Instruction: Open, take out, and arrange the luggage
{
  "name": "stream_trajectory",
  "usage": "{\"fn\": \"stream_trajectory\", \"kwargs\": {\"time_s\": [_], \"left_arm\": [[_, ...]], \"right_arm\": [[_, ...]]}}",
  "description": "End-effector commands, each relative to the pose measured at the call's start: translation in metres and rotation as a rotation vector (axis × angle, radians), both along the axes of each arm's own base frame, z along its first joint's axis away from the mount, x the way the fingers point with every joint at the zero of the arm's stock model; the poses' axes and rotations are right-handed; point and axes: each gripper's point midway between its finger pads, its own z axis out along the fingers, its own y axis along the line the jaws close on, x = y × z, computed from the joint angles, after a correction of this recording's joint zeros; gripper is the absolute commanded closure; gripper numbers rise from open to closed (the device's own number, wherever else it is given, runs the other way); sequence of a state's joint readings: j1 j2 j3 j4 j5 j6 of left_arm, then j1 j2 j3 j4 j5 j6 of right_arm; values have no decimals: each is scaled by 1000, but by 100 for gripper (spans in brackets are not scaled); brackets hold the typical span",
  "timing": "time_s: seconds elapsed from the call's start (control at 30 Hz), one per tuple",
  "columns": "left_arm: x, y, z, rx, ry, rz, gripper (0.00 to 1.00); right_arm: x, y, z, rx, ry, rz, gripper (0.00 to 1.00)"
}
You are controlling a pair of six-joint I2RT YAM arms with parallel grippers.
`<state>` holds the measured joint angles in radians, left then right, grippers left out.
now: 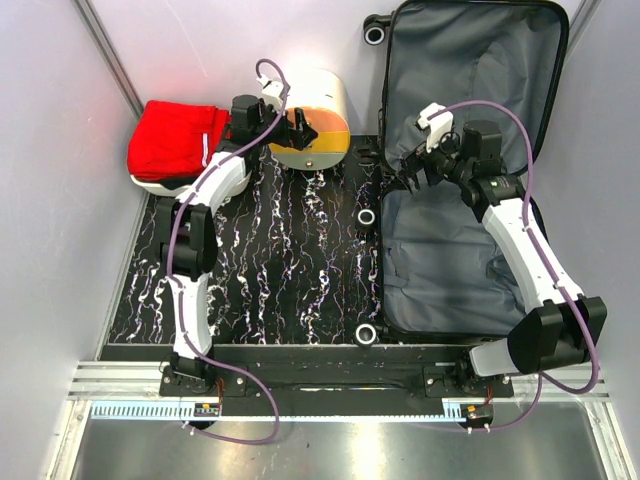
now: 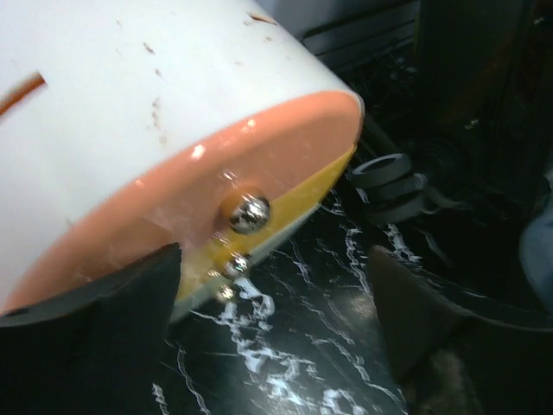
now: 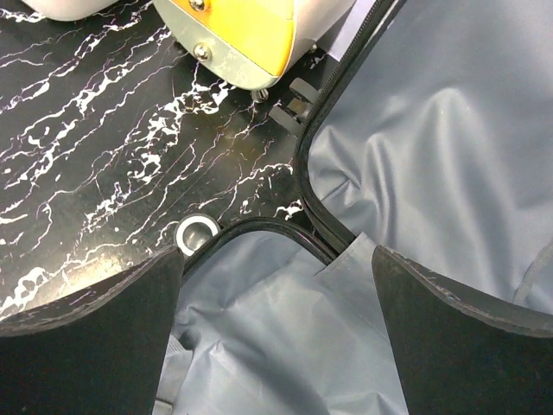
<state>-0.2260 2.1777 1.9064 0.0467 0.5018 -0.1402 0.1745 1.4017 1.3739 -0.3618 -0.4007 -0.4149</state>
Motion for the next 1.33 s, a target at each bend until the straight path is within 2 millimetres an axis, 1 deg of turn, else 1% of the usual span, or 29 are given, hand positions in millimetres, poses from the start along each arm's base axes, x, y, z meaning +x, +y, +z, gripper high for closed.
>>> {"fn": "stream_trajectory", "kwargs": {"time_s": [0.0,0.03,0.07,0.13,0.17,0.2,0.23,0.3,0.33,0.37,0.4,0.43,0.47,0.5,0.53,0.57,0.6,0.63,0.67,0.7,0.73,0.77,0.8,0.83,0.9,0.93,1.0,1.1,1.3], "left_arm": [[-24,24,96,43,-220,15,1],[-30,25,102,55,-219,13,1],[-38,29,97,82,-176,15,1],[-53,37,119,113,-187,32,1],[-63,43,113,141,-127,39,1],[-72,53,128,152,-129,85,1],[-82,61,123,176,-70,104,1],[-97,76,126,202,-23,121,1],[-115,85,119,217,56,120,1],[-120,99,115,207,106,141,1],[-132,101,110,185,157,105,1],[-148,108,96,175,261,91,1],[-153,125,88,151,326,118,1],[-164,128,75,129,395,92,1],[-180,132,69,122,448,90,1],[-186,147,61,125,470,127,1],[-198,155,32,154,540,152,1],[-207,160,23,172,553,144,1],[-218,164,22,207,528,135,1],[-230,171,-2,246,587,162,1],[-236,174,-8,259,594,171,1],[-243,175,-9,271,581,177,1],[-253,179,-27,288,617,192,1],[-252,180,-30,292,595,202,1],[-260,184,-43,311,590,218,1],[-257,185,-44,312,573,228,1],[-260,187,-52,319,584,234,1],[-258,186,-52,313,568,234,1],[-247,184,-31,293,485,261,1]], "right_arm": [[24,-3,12,88,-11,-91,0],[27,-4,12,110,-7,-112,0],[32,-7,15,122,-29,-135,0],[36,-11,18,165,-34,-174,0],[39,-14,21,183,-50,-187,0],[39,-15,24,200,-58,-189,0],[40,-16,25,220,-60,-190,0],[42,-16,21,242,-37,-190,0],[41,-16,22,274,-15,-201,0],[39,-18,23,295,0,-192,0],[36,-18,22,310,15,-189,0],[31,-18,14,325,54,-193,0],[28,-20,12,332,69,-201,0],[25,-20,6,337,94,-202,0],[19,-20,-9,338,138,-206,0],[14,-18,-12,342,150,-194,0],[10,-18,-18,341,167,-195,0],[3,-17,-34,355,224,-209,0],[-1,-16,-39,354,242,-210,0],[-5,-17,-46,354,267,-217,0],[-12,-18,-60,351,318,-234,0],[-16,-19,-66,347,336,-242,0],[-21,-19,-71,348,357,-248,0],[-27,-20,-84,345,395,-262,0],[-32,-25,-91,340,401,-297,0],[-37,-28,-101,335,420,-321,0],[-41,-29,-102,332,413,-327,0],[-44,-33,-100,322,398,-338,0],[-43,-35,-90,309,372,-338,0]]}}
